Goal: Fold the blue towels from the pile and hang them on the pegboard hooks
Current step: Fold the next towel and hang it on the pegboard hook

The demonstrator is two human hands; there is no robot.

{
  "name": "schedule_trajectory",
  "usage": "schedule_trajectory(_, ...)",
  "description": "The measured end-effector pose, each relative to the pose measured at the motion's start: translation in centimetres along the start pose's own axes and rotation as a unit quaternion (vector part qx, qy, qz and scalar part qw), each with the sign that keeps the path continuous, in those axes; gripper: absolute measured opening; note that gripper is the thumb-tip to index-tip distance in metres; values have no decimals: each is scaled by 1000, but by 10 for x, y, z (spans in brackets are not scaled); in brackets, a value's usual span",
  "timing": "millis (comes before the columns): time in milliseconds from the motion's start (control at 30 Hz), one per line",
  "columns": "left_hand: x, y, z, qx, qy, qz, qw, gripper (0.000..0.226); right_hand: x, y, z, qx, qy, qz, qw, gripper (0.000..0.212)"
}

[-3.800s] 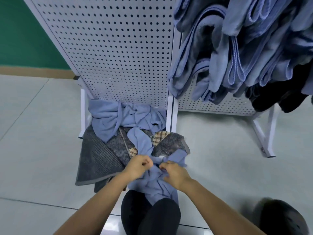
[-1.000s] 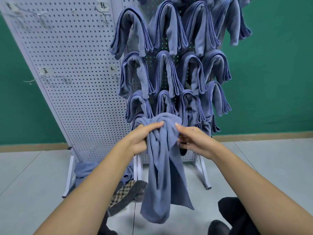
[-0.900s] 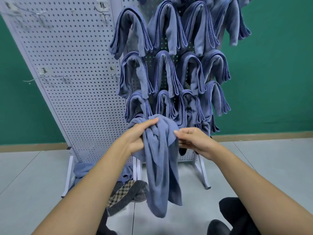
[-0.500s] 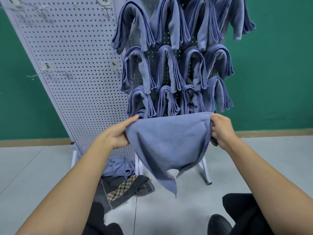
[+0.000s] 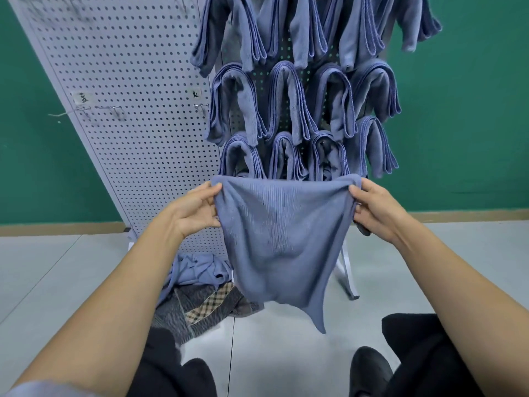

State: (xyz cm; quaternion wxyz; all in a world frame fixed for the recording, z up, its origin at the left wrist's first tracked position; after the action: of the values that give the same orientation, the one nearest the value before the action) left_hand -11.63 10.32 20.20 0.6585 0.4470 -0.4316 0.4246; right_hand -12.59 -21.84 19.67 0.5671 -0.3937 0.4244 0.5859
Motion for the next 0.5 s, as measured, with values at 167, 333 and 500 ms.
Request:
schedule_trajectory(167, -12, 0, 3, 26, 19, -60, 998, 12, 28, 0, -4, 15, 23, 99, 995, 15)
schedule_trajectory(333, -7, 1, -3, 35, 11, -56, 998, 10, 13, 4, -3, 13, 48, 92, 995, 12)
schedule_trajectory(500, -9, -3, -23, 108, -115, -45, 986, 7, 10, 3, -28, 84, 223, 95, 967, 18)
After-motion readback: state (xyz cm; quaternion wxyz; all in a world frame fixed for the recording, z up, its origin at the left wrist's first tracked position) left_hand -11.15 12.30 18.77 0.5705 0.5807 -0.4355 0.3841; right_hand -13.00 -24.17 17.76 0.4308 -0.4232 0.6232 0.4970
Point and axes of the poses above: each hand's wrist, its own y-axis away from the middle knuckle, its own z-axis out of the palm, x = y × z, the point moved 6 cm from there along -y, towards the middle knuckle, and after that the axes turned 9 degrees about -y, right-handed, at the moved point
